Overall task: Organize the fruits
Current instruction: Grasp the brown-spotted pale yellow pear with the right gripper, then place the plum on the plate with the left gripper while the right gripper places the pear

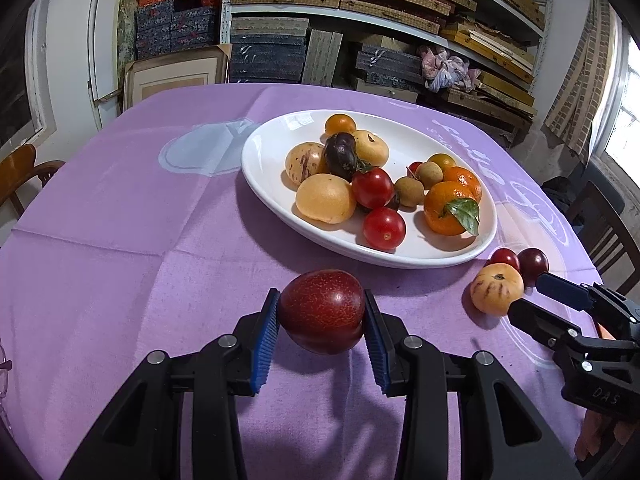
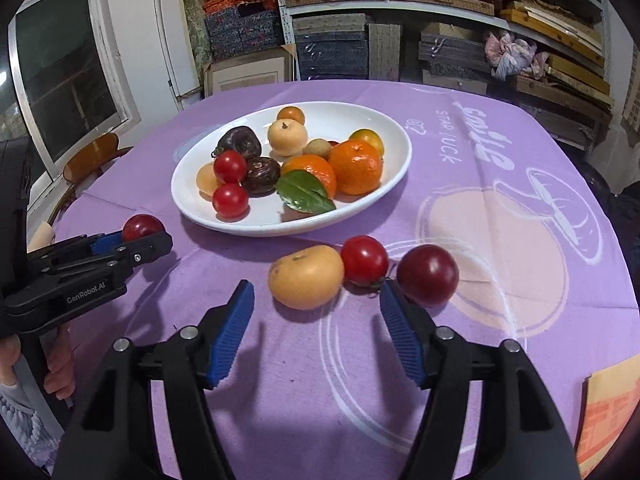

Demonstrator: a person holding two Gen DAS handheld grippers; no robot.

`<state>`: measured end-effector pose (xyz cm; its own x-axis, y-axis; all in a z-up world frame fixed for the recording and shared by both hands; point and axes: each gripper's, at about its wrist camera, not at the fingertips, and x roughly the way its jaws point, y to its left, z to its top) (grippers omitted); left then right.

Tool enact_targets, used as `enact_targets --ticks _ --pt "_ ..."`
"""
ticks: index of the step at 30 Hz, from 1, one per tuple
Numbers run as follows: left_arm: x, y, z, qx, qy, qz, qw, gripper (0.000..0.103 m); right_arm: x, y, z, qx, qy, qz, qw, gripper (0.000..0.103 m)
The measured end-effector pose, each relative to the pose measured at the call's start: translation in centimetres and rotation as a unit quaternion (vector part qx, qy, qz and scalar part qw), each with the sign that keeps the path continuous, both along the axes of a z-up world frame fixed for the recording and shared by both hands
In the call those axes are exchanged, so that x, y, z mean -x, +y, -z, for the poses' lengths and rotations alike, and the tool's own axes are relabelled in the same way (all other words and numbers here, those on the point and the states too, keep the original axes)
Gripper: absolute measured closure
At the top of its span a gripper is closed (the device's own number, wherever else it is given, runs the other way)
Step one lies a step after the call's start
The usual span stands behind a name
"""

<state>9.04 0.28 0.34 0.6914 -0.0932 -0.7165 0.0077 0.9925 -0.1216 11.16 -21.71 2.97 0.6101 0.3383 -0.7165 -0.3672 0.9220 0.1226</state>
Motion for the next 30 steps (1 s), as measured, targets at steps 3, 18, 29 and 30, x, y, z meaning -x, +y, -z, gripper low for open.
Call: enact_targets --ticks 3,18,29,30 --pt "0.0 0.0 0.0 -0.001 0.001 0.001 1.0 0.062 -0.8 1.1 0.3 0.014 0.002 -0.004 1.0 0.04" --pt "-0.1 0.1 0.2 0.003 0.003 0.006 1.0 0.062 -1.4 1.4 1.9 0.022 0.012 0.001 1.0 0.056" --pt "-0.5 0.1 -1.0 0.005 -0.004 0.015 0.9999 0.063 -0.1 -0.7 -1.6 -0.02 -0.023 0.012 0.999 0.057" --pt "-0.8 0.0 -1.4 0.0 -0.007 0.017 0.9998 0.063 -0.3 -0.9 -2.3 -0.022 -0.028 0.013 0.999 0.057"
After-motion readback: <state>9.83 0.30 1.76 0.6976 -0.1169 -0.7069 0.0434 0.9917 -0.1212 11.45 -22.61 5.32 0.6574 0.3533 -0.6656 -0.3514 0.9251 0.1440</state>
